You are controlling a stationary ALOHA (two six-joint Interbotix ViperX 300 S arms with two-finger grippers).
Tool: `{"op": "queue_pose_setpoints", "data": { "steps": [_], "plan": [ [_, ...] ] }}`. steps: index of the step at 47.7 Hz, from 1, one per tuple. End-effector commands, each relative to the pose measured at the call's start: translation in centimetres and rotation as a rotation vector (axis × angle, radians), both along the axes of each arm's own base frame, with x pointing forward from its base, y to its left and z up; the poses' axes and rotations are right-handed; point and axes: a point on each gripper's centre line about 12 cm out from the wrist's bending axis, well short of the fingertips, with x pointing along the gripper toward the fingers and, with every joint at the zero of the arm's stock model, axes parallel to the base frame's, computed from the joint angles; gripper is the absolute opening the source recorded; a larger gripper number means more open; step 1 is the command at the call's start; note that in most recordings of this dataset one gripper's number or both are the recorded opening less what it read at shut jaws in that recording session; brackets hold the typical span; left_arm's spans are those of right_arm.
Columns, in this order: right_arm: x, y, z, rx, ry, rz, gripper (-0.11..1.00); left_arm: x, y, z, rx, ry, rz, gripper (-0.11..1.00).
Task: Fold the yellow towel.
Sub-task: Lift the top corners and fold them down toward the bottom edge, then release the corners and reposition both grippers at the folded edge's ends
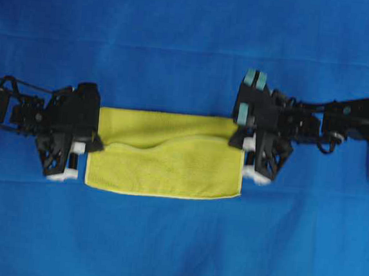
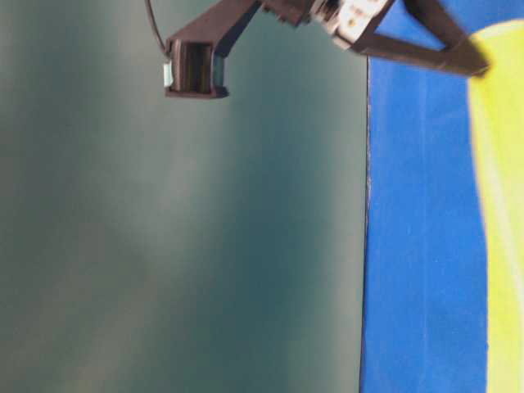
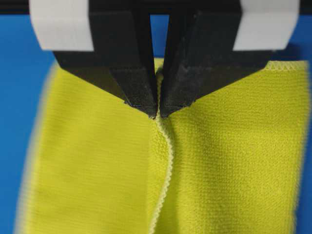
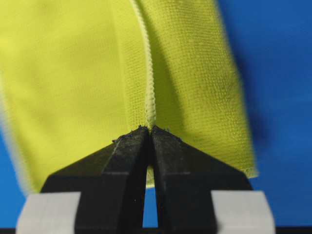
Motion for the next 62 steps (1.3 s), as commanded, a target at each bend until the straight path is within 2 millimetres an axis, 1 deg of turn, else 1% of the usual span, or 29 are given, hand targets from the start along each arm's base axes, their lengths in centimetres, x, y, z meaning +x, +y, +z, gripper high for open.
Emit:
{"op": "queue_pose_setpoints", "data": {
  "steps": [1, 2, 9, 11, 16, 22, 34, 37, 41, 42, 45, 47, 48, 51, 53, 58, 61, 62],
  "plan": [
    [0.2, 1.2, 0.7, 0.022, -0.028, 0.013, 0.03, 0.4, -1.8, 0.7, -0.033, -0.024, -0.032, 0.02],
    [0.1, 1.7, 0.8, 0.030, -0.031, 0.019, 0.03, 0.3, -2.1, 0.7, -0.041, -0.023, -0.035, 0.02],
    [0.3, 3.3, 0.9, 0.047, -0.055, 0.044, 0.03, 0.5, -4.1, 0.8, -0.078, -0.019, -0.064, 0.02],
    [0.3, 3.7, 0.9, 0.048, -0.059, 0.052, 0.03, 0.7, -4.6, 0.7, -0.083, -0.017, -0.075, 0.02],
    [0.1, 4.2, 0.7, 0.058, -0.052, 0.056, 0.03, 1.2, -5.2, 1.0, -0.090, -0.026, -0.085, 0.02],
    [-0.2, 4.2, 0.3, 0.071, -0.037, 0.044, 0.03, 1.7, -5.4, 1.1, -0.093, -0.030, -0.086, 0.02],
    [-0.3, 4.2, 0.2, 0.073, -0.031, 0.042, 0.03, 1.6, -5.4, 1.1, -0.089, -0.023, -0.086, 0.03],
    [-0.3, 4.2, 0.2, 0.075, -0.032, 0.041, 0.03, 1.6, -5.4, 1.1, -0.090, -0.025, -0.086, 0.08],
    [-0.1, 4.5, 0.5, 0.080, -0.044, 0.044, 0.04, 1.5, -5.3, 1.2, -0.088, -0.027, -0.088, 0.31],
    [-0.1, 4.6, 0.5, 0.080, -0.045, 0.047, 0.08, 1.5, -5.3, 1.2, -0.087, -0.027, -0.089, 0.37],
    [0.2, 4.9, 0.8, 0.081, -0.051, 0.055, 0.28, 1.4, -5.2, 1.4, -0.085, -0.026, -0.089, 0.55],
    [0.3, 5.1, 1.2, 0.078, -0.061, 0.066, 0.41, 1.3, -5.0, 1.8, -0.081, -0.024, -0.088, 0.65],
    [0.4, 5.1, 1.4, 0.075, -0.067, 0.071, 0.49, 1.3, -5.0, 2.0, -0.078, -0.026, -0.090, 0.67],
    [0.4, 5.1, 2.2, 0.063, -0.086, 0.090, 0.63, 1.2, -4.5, 2.7, -0.071, -0.025, -0.082, 0.66],
    [0.3, 5.0, 2.9, 0.051, -0.102, 0.103, 0.66, 1.0, -4.0, 3.5, -0.062, -0.036, -0.080, 0.65],
    [0.0, 4.6, 5.3, 0.013, -0.170, 0.132, 0.61, 0.6, -2.9, 4.8, -0.039, -0.076, -0.075, 0.63],
    [-0.3, 3.9, 6.0, -0.010, -0.195, 0.132, 0.62, 0.5, -2.0, 5.3, -0.020, -0.099, -0.066, 0.63],
    [-0.4, 3.5, 6.1, -0.016, -0.198, 0.125, 0.62, 0.4, -1.4, 5.3, -0.008, -0.104, -0.057, 0.63]
  ]
}}
